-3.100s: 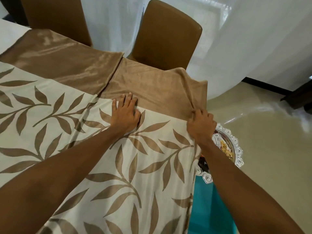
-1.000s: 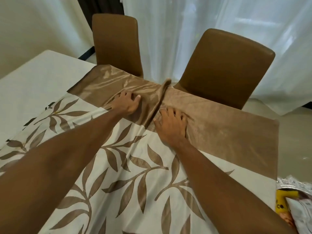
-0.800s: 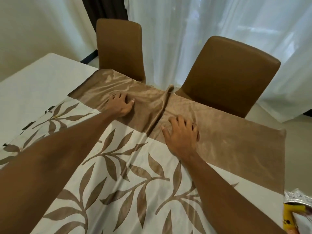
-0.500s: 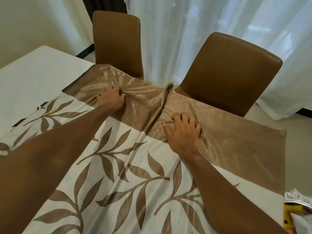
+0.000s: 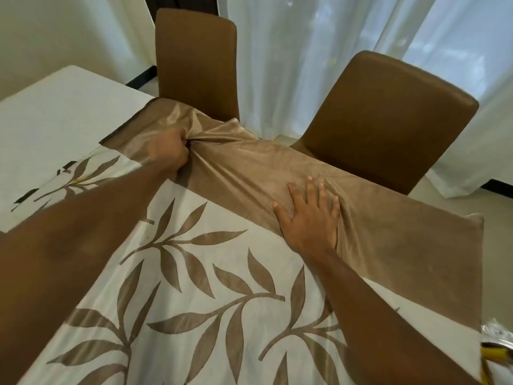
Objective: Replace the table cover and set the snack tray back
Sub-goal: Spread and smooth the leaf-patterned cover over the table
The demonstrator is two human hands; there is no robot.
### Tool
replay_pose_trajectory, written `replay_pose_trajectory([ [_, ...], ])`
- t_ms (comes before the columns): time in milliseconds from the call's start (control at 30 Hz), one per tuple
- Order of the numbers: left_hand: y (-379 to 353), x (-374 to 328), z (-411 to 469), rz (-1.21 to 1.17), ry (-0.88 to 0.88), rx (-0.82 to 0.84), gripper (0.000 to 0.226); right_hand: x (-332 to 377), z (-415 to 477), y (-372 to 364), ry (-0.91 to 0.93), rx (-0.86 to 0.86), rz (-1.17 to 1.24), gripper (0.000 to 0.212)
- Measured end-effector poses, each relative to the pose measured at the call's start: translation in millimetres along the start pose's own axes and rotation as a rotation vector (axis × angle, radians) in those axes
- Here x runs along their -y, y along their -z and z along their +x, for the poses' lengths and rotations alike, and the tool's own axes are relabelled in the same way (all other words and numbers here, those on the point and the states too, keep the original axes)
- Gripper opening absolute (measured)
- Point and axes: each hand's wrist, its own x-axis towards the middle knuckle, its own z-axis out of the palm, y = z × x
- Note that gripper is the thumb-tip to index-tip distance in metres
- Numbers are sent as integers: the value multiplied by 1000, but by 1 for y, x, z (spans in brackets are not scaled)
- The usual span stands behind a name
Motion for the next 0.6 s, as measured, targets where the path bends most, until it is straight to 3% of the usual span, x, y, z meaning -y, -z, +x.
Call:
replay_pose_trajectory([
  [133,-12,-11,-5,-53,119,-5,48,1,2,1,-14,33,4,70],
  [267,-4,-14,-56,-17,-297,-58,49,1,3,3,-21,60,-11,72],
  [333,-4,-3,-86,8,-363,14,56,3,2,6,-19,63,-6,72],
  [433,-17,21,-116,77,-316,192,66,4,4,8,-28,101,-8,76],
  [600,-1,44,-99,54,-196,226,68,0,17,22,-16,284,66,86],
])
